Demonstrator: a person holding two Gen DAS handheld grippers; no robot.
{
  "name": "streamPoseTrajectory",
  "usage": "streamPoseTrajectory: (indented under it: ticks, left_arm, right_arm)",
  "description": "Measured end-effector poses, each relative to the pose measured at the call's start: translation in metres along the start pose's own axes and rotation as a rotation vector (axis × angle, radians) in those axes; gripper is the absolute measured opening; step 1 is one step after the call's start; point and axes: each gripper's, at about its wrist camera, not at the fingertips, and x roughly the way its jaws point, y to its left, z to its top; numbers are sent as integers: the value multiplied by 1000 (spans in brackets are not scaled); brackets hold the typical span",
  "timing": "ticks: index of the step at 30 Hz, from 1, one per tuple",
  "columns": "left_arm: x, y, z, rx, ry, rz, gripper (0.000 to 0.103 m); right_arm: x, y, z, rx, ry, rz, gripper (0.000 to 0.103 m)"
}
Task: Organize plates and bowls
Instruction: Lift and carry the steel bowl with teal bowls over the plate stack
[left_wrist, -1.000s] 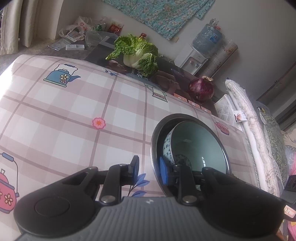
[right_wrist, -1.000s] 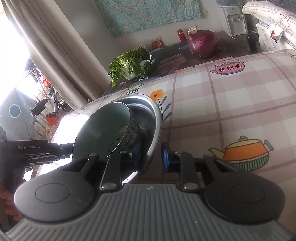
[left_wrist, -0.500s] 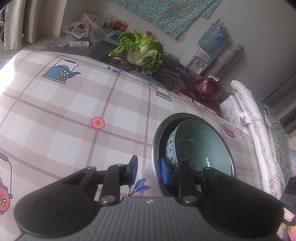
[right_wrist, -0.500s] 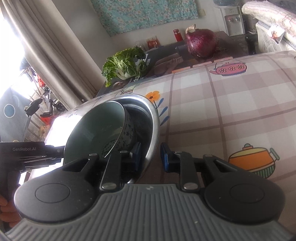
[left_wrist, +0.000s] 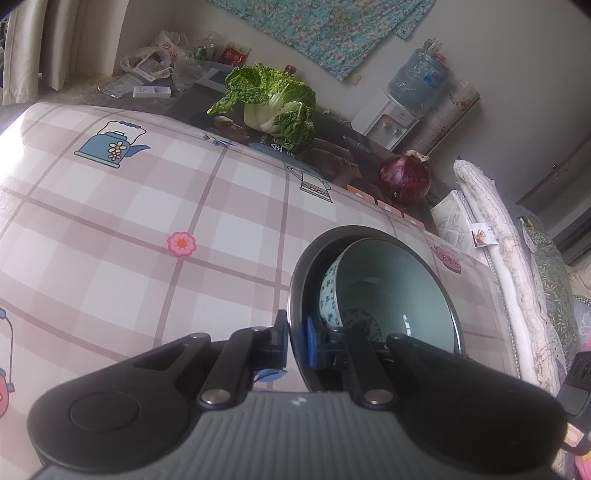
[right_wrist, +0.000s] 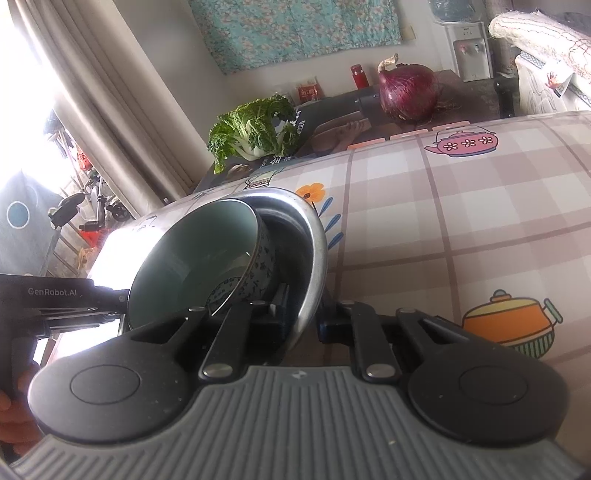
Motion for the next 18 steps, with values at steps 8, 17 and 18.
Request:
streamPoseTrajectory:
  ticks: [8, 17, 18]
  left_arm:
    - [-2, -1, -2, -1, 2, 0, 9]
    - [-14, -4, -1, 8, -25, -9, 9]
    - [-16, -4, 0, 6, -28, -11, 9]
  right_arm:
    - [-4, 0, -2, 4, 5, 0, 13]
    - [-10, 2, -1, 13, 1, 6, 14]
    - [-11, 2, -1, 13, -2, 6, 14]
